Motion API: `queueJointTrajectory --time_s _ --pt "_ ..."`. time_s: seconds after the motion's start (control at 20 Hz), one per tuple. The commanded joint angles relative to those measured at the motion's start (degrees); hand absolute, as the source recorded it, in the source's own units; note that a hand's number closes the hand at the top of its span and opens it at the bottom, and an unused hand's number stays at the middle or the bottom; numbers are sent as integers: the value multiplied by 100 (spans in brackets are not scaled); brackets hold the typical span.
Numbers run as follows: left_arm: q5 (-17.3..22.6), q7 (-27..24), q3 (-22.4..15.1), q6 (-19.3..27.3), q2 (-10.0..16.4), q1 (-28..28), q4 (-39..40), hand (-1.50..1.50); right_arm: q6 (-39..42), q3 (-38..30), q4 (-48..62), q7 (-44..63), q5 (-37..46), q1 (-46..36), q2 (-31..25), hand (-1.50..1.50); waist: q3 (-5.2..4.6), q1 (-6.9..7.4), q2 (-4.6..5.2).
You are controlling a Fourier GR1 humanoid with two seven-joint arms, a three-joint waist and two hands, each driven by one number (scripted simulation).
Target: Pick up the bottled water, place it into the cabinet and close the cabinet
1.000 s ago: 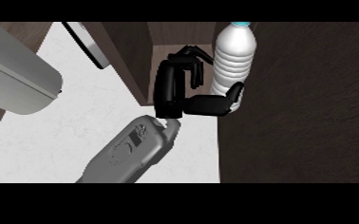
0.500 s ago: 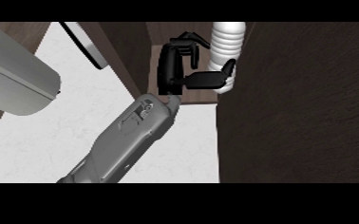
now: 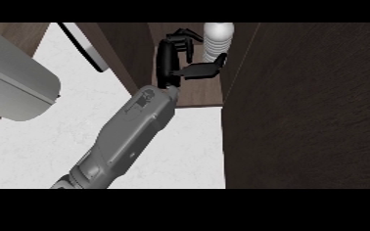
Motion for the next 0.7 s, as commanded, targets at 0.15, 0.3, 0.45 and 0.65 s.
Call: queueJointTrajectory --time_s 0.15,0.3,0.45,0.65 --pt "271 -584 501 -331 0 -655 1226 150 25 67 -363 305 -560 -51 60 -150 0 -28 19" --pt "-10 -709 571 -425 1 -855 1827 150 84 -79 -304 247 -656 -74 -24 -150 1 -46 32" --pt "-370 -530 278 -215 18 -1128 2265 150 94 30 -492 333 -662 111 8 -150 1 -48 30" --pt "-377 -555 278 -393 2 -1381 2698 -150 200 79 -430 216 -448 62 67 -150 1 -92 22"
